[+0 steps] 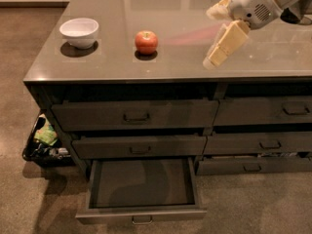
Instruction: Place apple into bottom drawer
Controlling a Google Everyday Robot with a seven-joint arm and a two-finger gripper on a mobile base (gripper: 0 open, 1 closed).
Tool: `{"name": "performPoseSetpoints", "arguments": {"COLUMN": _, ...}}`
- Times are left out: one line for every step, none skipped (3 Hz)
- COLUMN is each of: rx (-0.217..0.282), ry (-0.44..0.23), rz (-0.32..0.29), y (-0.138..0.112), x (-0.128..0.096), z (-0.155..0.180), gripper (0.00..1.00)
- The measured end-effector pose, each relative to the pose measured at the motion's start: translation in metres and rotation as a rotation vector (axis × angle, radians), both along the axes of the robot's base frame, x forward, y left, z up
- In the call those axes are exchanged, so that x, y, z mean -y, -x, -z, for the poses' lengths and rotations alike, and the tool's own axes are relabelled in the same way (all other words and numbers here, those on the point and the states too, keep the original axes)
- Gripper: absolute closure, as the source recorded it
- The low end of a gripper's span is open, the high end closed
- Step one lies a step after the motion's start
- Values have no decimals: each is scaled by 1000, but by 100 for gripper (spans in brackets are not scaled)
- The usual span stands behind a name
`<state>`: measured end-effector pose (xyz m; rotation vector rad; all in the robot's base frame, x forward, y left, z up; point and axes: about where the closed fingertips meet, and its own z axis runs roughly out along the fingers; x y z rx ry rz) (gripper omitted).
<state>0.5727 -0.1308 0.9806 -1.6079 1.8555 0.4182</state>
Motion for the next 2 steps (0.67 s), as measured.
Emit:
{"name": "performPoseSetpoints", "arguments": {"rx": -18, "ry": -94, "rz": -5, "y": -20, "x": -12, "z": 16, "gripper": 0}}
{"name": "performPoseSetpoints", "arguments": {"rx": -14, "ry": -156, "rz": 13, "y": -39, "x": -22, "z": 27, "gripper": 0}}
